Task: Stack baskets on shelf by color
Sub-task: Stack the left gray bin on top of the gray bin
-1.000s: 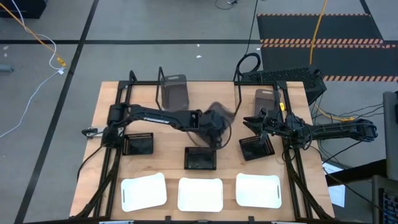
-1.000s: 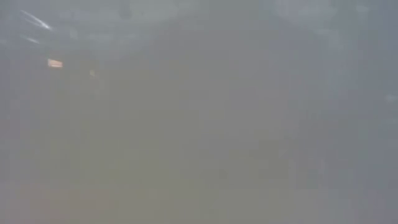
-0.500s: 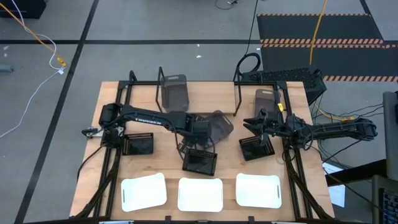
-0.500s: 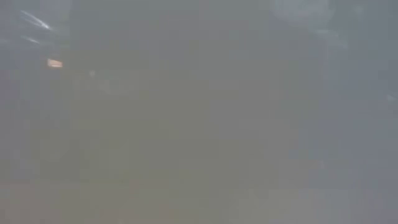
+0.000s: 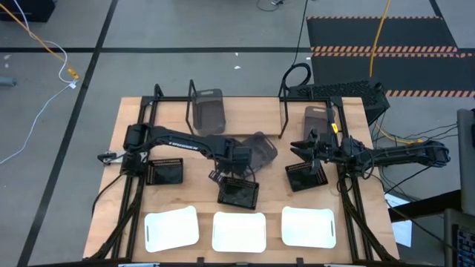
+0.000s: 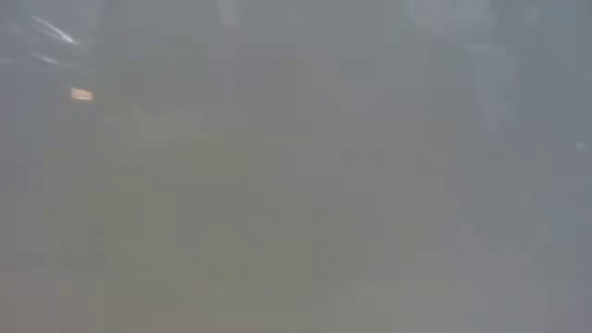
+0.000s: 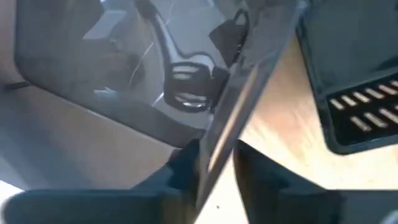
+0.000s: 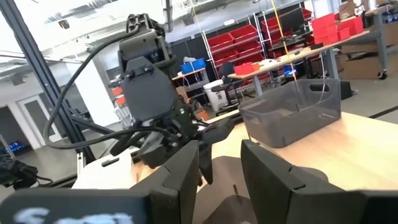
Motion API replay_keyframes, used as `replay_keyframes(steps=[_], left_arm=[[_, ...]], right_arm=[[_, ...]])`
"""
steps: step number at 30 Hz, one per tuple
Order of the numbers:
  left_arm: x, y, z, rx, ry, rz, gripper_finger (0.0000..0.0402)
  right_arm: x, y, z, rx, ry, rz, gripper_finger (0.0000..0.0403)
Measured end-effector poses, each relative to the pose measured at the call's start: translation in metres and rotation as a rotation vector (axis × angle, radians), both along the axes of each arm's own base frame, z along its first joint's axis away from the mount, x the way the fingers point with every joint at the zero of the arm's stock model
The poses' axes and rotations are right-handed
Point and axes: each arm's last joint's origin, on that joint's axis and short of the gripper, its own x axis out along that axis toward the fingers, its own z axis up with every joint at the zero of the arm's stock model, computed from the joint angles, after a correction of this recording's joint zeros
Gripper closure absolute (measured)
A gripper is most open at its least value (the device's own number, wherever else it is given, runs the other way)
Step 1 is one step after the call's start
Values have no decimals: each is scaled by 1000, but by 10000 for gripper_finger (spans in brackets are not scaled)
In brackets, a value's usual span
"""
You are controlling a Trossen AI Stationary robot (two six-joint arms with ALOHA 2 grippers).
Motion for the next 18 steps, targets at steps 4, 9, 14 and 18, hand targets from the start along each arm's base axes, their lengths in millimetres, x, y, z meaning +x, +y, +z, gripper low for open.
replay_keyframes(steps=[4,9,14,18], left_arm=[[0,0,9,4,-24,-21,388],[-2,-2,38,19,-103,-70,393],[-12,-3,87,31,-249,-74,395],[-30,-1,135,87,-406,24,398]], right_arm=[[0,0,0,-9,0,-7,289],[0,0,0,-16,0,-8,289],[0,0,1,-16,-6,-8,289],[0,0,1,-17,-4,-8,289]])
